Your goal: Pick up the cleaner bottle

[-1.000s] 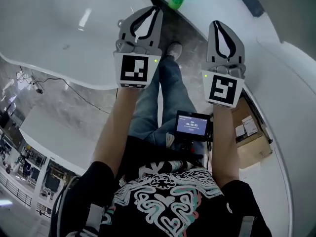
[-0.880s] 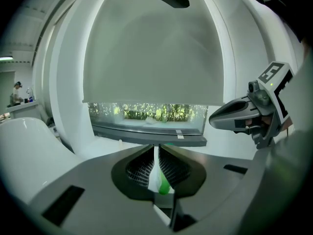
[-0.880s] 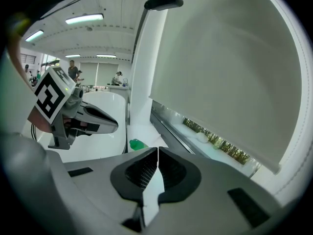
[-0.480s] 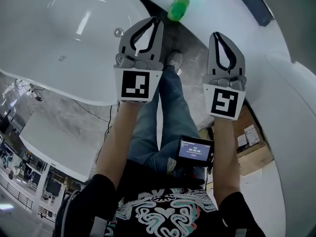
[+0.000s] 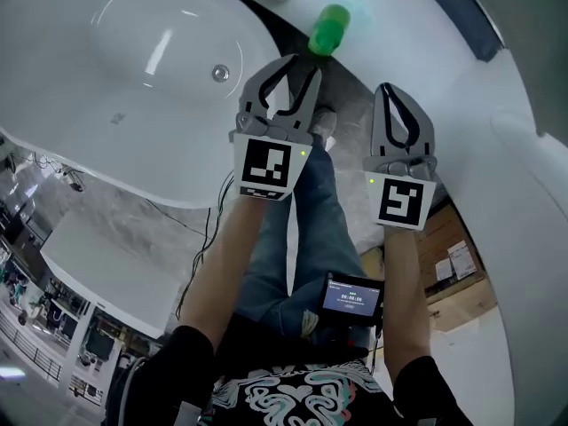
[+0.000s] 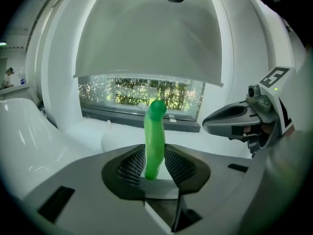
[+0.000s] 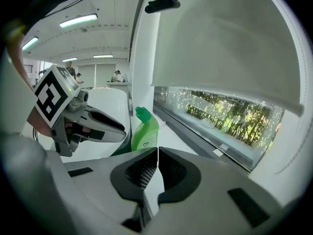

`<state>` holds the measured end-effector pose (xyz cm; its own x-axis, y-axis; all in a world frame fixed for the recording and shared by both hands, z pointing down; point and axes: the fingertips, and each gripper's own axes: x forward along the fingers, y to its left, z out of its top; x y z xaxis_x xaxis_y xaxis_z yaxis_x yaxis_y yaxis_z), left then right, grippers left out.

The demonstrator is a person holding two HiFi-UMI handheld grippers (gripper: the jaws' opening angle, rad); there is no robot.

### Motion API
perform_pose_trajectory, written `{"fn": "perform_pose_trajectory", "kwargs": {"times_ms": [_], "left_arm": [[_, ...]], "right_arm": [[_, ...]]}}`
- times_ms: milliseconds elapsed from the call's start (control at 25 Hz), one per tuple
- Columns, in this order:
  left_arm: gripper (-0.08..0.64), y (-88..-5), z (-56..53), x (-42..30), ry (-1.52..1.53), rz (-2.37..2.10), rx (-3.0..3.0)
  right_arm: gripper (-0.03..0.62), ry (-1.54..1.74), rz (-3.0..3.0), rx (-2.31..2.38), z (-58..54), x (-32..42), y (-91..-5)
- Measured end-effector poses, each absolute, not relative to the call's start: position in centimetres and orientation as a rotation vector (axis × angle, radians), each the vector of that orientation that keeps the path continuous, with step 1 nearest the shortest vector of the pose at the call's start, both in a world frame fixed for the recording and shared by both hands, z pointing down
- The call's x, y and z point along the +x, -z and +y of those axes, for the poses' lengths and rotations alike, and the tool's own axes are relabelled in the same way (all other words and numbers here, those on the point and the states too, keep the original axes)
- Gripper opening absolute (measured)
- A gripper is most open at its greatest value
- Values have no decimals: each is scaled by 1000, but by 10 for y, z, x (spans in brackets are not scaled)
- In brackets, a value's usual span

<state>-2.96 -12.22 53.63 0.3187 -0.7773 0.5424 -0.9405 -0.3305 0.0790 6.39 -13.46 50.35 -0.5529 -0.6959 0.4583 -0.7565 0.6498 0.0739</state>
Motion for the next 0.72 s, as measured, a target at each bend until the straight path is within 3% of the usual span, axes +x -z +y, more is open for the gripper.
{"fn": "perform_pose_trajectory", "kwargs": {"times_ms": [320,720], "left_arm": [[195,-556,-133,-20,-574,-1513,2186],[217,-585,-156,-15,-595,-1524,2175]], "right_arm": [[29,-226,-2403,1096,-130,65,-523],[29,-230,-2367,1121,-147,70,-539]]}}
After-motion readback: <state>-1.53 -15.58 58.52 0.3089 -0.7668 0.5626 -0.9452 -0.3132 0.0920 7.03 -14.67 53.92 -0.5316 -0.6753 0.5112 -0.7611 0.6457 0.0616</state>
